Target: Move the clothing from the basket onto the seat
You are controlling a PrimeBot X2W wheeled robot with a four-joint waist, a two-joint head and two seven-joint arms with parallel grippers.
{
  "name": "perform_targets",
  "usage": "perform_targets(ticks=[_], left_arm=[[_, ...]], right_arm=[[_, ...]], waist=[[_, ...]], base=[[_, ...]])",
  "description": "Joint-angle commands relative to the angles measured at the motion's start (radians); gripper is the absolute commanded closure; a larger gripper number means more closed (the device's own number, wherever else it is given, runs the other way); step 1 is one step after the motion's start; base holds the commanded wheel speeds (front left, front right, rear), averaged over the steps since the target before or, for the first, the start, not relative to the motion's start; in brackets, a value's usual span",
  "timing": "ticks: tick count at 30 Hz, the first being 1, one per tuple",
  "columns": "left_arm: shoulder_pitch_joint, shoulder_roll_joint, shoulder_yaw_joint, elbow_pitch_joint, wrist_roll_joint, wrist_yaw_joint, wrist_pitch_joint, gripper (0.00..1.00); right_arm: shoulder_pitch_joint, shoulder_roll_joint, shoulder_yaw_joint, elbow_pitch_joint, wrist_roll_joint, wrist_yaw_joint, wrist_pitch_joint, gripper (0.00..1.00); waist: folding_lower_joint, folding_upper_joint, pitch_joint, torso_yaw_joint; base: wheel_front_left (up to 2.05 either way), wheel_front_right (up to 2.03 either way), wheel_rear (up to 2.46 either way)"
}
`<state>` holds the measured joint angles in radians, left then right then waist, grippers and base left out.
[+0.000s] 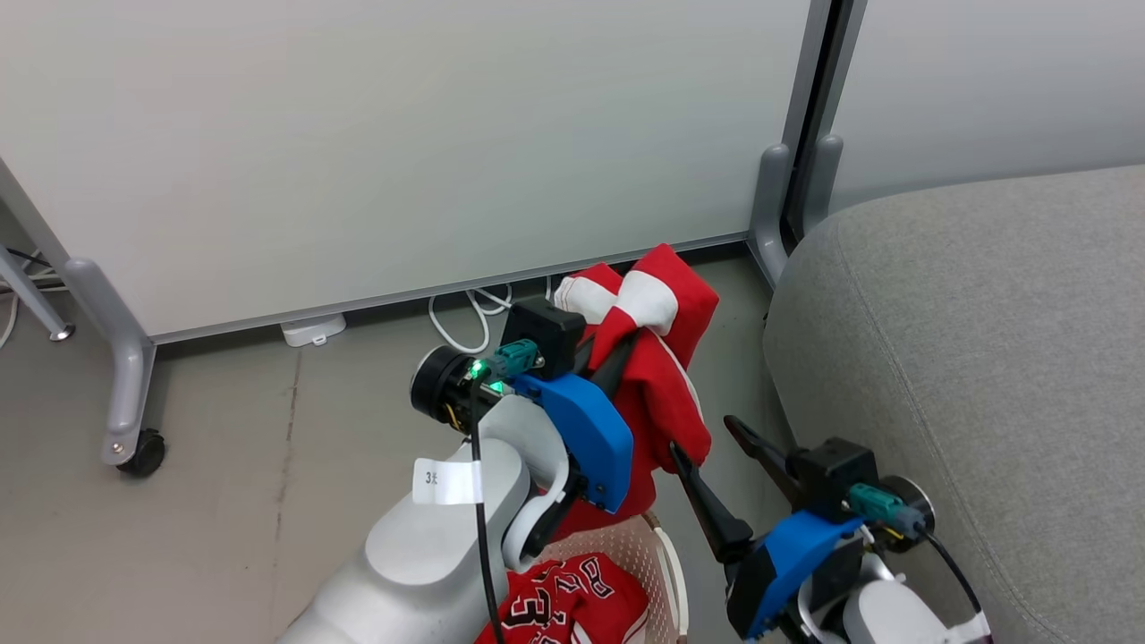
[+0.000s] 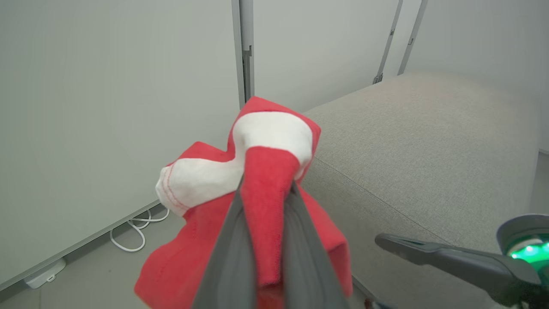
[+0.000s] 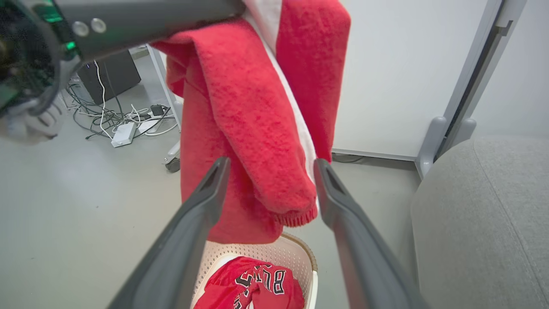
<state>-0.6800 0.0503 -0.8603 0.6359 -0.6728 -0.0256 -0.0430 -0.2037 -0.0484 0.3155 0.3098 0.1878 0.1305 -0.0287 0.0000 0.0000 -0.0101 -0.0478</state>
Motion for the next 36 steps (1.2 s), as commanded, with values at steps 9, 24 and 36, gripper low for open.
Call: perform_targets(ticks=[9, 24, 36], left_arm=[[-0.022, 0.000, -0.049, -0.017, -0.032, 0.007, -0.008, 1.00], [-0.040, 0.000, -0.109, -0.042, -0.082, 0.018, -0.023, 1.00], [-0.054, 0.000, -0.126, -0.011, -0.105, 0.027, -0.044, 1.00]], right_arm=[[-0.149, -0.004, 0.036, 0.152, 0.036, 0.000, -0.009, 0.00], [-0.326, -0.004, 0.128, 0.378, 0.147, 0.000, -0.063, 1.00], [-0.356, -0.004, 0.197, 0.453, 0.212, 0.000, -0.119, 1.00]], waist=[[0.0000, 0.0000, 0.005, 0.005], [0.0000, 0.0000, 0.008, 0.013], [0.0000, 0.0000, 0.002, -0.002]], base=[[0.00, 0.00, 0.00], [0.00, 0.00, 0.00], [0.00, 0.00, 0.00]])
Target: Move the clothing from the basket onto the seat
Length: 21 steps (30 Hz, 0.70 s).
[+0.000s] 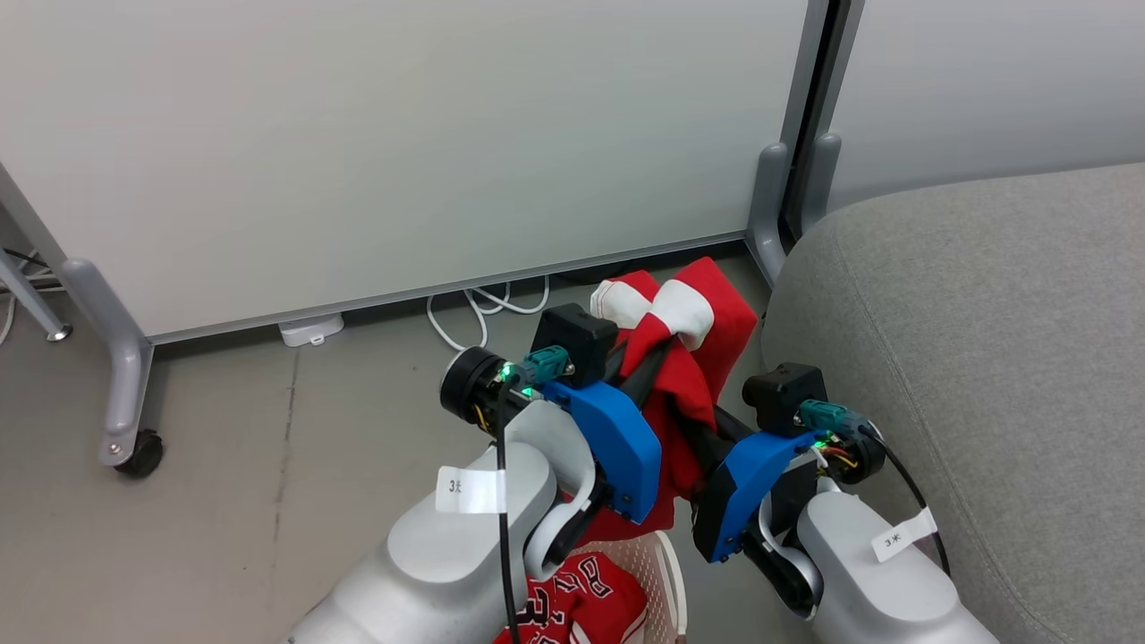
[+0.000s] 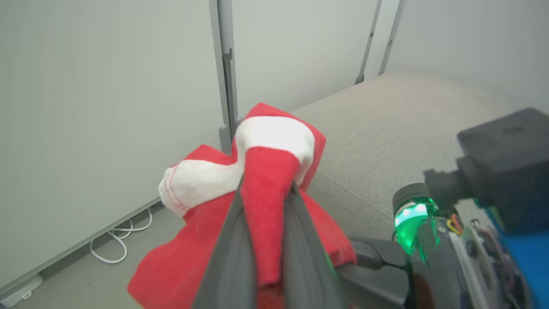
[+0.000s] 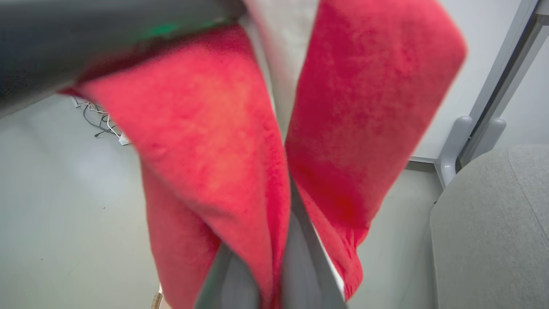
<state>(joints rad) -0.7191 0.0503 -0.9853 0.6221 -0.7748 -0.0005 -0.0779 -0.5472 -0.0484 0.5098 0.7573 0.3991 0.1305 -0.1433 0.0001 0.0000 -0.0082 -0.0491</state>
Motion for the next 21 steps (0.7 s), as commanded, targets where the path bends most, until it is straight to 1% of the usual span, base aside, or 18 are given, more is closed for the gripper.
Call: perform_targets(ticks=[1, 11, 12, 13, 14, 18, 21], left_arm=[[-0.016, 0.000, -0.002, 0.004, -0.006, 0.001, -0.009, 1.00], [-0.020, 0.000, -0.018, 0.012, -0.026, 0.000, -0.017, 1.00], [-0.018, 0.000, -0.019, 0.012, -0.029, 0.002, -0.016, 0.89], [-0.016, 0.000, -0.020, 0.013, -0.031, 0.003, -0.017, 0.59], [-0.014, 0.000, -0.022, 0.013, -0.033, 0.004, -0.019, 0.00], [0.007, 0.002, -0.021, 0.018, -0.028, 0.009, -0.051, 0.00], [0.035, 0.018, -0.021, 0.018, -0.018, 0.015, -0.098, 0.00]], right_arm=[[-0.015, -0.004, 0.006, 0.009, 0.004, 0.000, -0.006, 1.00], [-0.028, -0.004, 0.026, 0.040, 0.022, 0.000, -0.027, 1.00], [-0.028, -0.004, 0.027, 0.042, 0.025, 0.000, -0.028, 1.00], [-0.028, -0.004, 0.029, 0.044, 0.026, 0.000, -0.031, 1.00], [-0.028, -0.004, 0.031, 0.045, 0.026, 0.000, -0.033, 1.00], [-0.031, -0.004, 0.034, 0.049, 0.023, 0.000, -0.036, 1.00], [-0.032, -0.004, 0.031, 0.051, 0.018, 0.000, -0.044, 1.00]], waist=[[-0.0001, 0.0000, -0.001, -0.002], [-0.0001, 0.0000, -0.003, -0.003], [-0.0001, 0.0000, -0.004, -0.003], [-0.0001, 0.0000, -0.004, -0.003], [-0.0001, 0.0000, -0.005, -0.003], [-0.0001, 0.0000, -0.006, -0.004], [-0.0001, 0.0000, -0.006, -0.003]], base=[[0.00, 0.00, 0.00], [0.00, 0.00, 0.00], [0.00, 0.00, 0.00], [0.00, 0.00, 0.00], [0.00, 0.00, 0.00], [0.00, 0.00, 0.00], [0.00, 0.00, 0.00]])
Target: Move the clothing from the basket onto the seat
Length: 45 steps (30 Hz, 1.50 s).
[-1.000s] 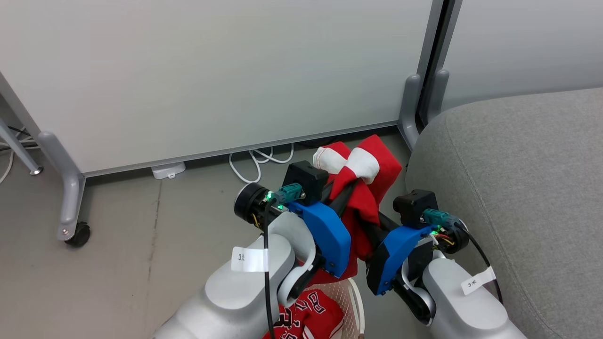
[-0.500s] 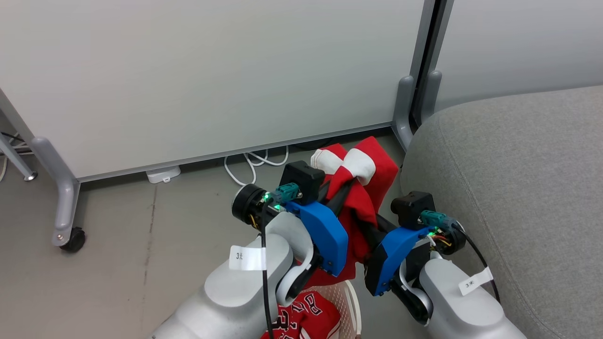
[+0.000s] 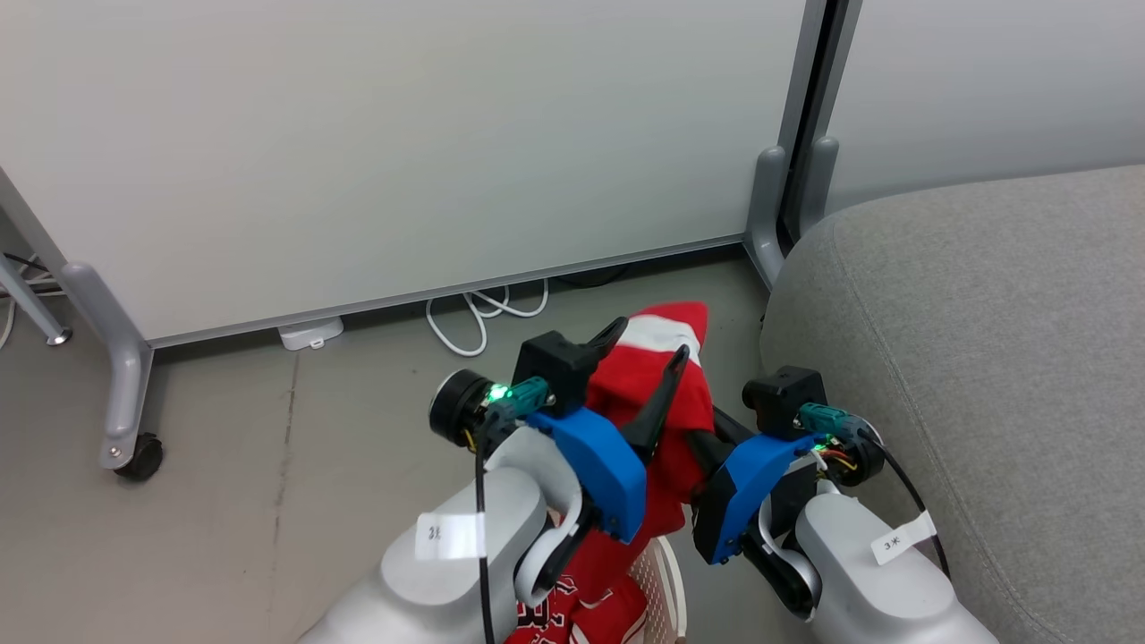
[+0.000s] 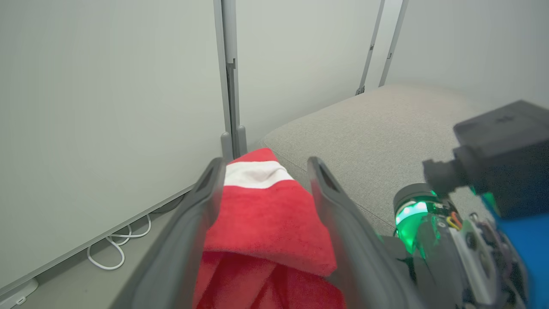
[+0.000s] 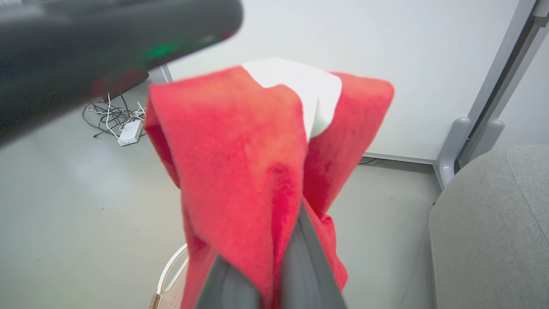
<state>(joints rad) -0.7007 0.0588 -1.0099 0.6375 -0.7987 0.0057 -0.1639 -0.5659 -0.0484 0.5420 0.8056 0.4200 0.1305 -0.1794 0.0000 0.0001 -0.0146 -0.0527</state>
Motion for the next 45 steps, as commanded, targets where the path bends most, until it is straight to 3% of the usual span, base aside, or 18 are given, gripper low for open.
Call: perform_targets(ticks=[1, 9, 15, 20, 33, 45], left_arm=[[0.027, 0.016, 0.004, 0.003, 0.007, 0.009, -0.026, 0.00], [0.171, 0.089, 0.058, -0.037, 0.035, 0.026, -0.100, 0.00], [0.308, 0.146, 0.204, -0.178, 0.139, 0.043, -0.102, 0.00], [0.425, 0.166, 0.318, -0.282, 0.247, 0.010, -0.102, 0.00], [0.595, 0.108, 0.559, -0.389, 0.436, -0.078, -0.103, 0.00], [0.621, 0.054, 0.633, -0.362, 0.504, -0.125, -0.103, 0.00]], right_arm=[[-0.013, -0.004, -0.005, 0.004, -0.003, 0.000, -0.010, 1.00], [-0.009, -0.004, -0.030, 0.007, -0.023, 0.000, -0.021, 1.00], [-0.002, -0.003, -0.054, -0.005, -0.040, 0.000, -0.026, 1.00], [0.007, -0.003, -0.069, -0.019, -0.050, 0.000, -0.019, 1.00], [0.027, -0.003, -0.104, -0.053, -0.070, 0.000, -0.001, 1.00], [0.044, -0.003, -0.119, -0.075, -0.077, 0.000, 0.010, 1.00]], waist=[[0.0000, -0.0001, 0.000, 0.002], [0.0000, -0.0001, 0.006, 0.008], [0.0000, -0.0001, 0.016, 0.015], [0.0000, -0.0001, 0.022, 0.016], [0.0000, -0.0001, 0.026, 0.013], [0.0000, -0.0001, 0.029, 0.005]], base=[[0.00, 0.00, 0.00], [0.00, 0.00, 0.00], [0.00, 0.00, 0.00], [0.00, 0.00, 0.00], [0.00, 0.00, 0.00], [0.00, 0.00, 0.00]])
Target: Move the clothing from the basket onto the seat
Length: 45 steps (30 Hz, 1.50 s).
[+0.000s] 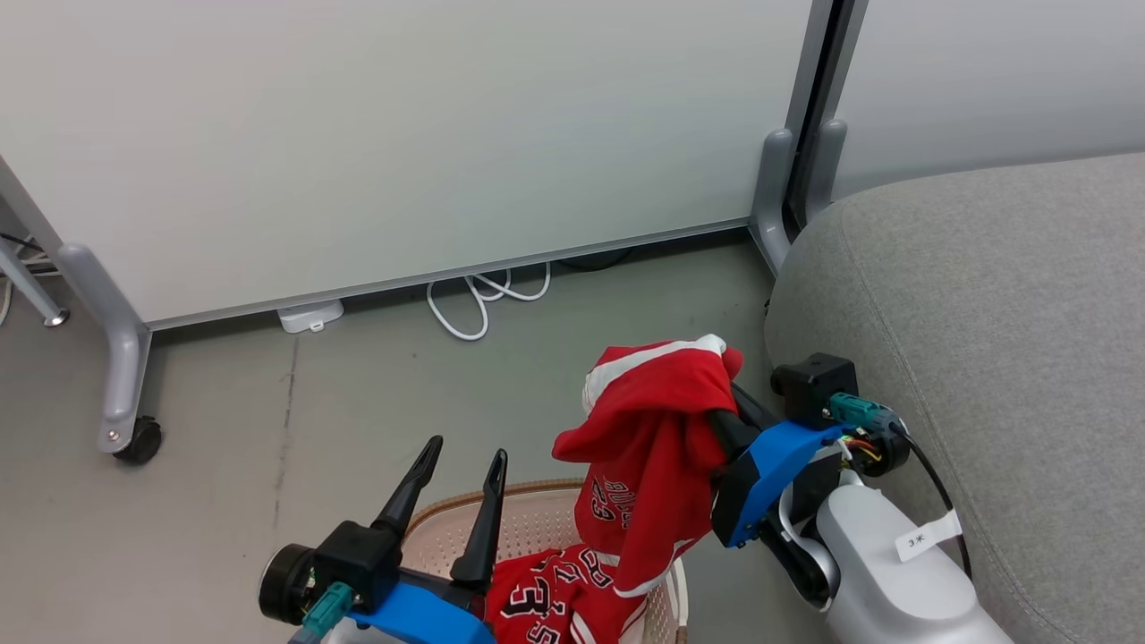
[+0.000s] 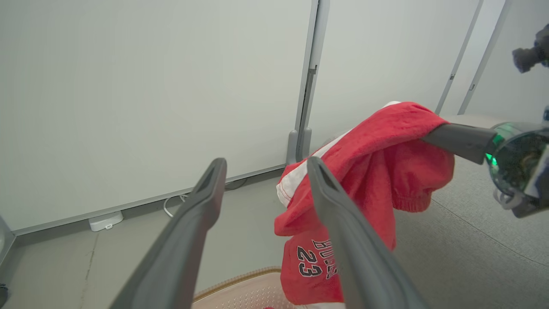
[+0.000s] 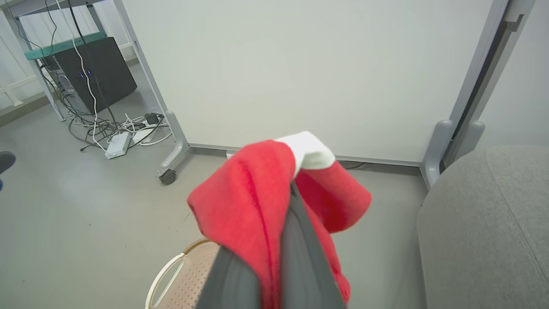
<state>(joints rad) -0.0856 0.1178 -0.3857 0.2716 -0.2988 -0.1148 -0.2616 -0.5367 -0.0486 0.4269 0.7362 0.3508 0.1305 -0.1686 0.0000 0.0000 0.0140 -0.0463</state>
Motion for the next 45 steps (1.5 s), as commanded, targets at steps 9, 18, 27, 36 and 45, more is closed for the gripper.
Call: perform_targets(ticks=[9, 18, 27, 36, 45], left_arm=[[0.014, -0.020, 0.030, 0.009, 0.022, -0.014, -0.005, 0.00], [-0.010, -0.028, 0.031, 0.012, 0.034, -0.017, -0.005, 0.00], [-0.033, -0.014, 0.004, 0.015, 0.023, -0.016, -0.005, 0.00], [-0.046, 0.006, -0.008, 0.017, 0.021, -0.016, -0.005, 0.00], [-0.098, 0.016, -0.069, 0.039, 0.006, -0.016, -0.005, 0.00]], right_arm=[[0.014, -0.003, 0.002, -0.017, 0.001, 0.000, 0.004, 1.00], [0.001, -0.003, 0.005, -0.024, 0.001, 0.000, 0.001, 1.00], [-0.009, -0.003, -0.004, -0.012, 0.011, 0.000, -0.012, 1.00], [-0.018, -0.003, 0.009, -0.005, 0.037, 0.000, -0.028, 1.00], [-0.008, -0.002, -0.035, 0.017, 0.026, 0.000, -0.056, 1.00]], waist=[[0.0000, 0.0000, 0.006, -0.043], [0.0000, 0.0000, 0.027, -0.185], [0.0000, 0.0000, 0.048, -0.341], [0.0000, 0.0000, 0.072, -0.475], [0.0000, 0.0000, 0.098, -0.502]], base=[[0.00, 0.00, 0.00], [0.00, 0.00, 0.00], [0.00, 0.00, 0.00], [0.00, 0.00, 0.00], [0.00, 0.00, 0.00]])
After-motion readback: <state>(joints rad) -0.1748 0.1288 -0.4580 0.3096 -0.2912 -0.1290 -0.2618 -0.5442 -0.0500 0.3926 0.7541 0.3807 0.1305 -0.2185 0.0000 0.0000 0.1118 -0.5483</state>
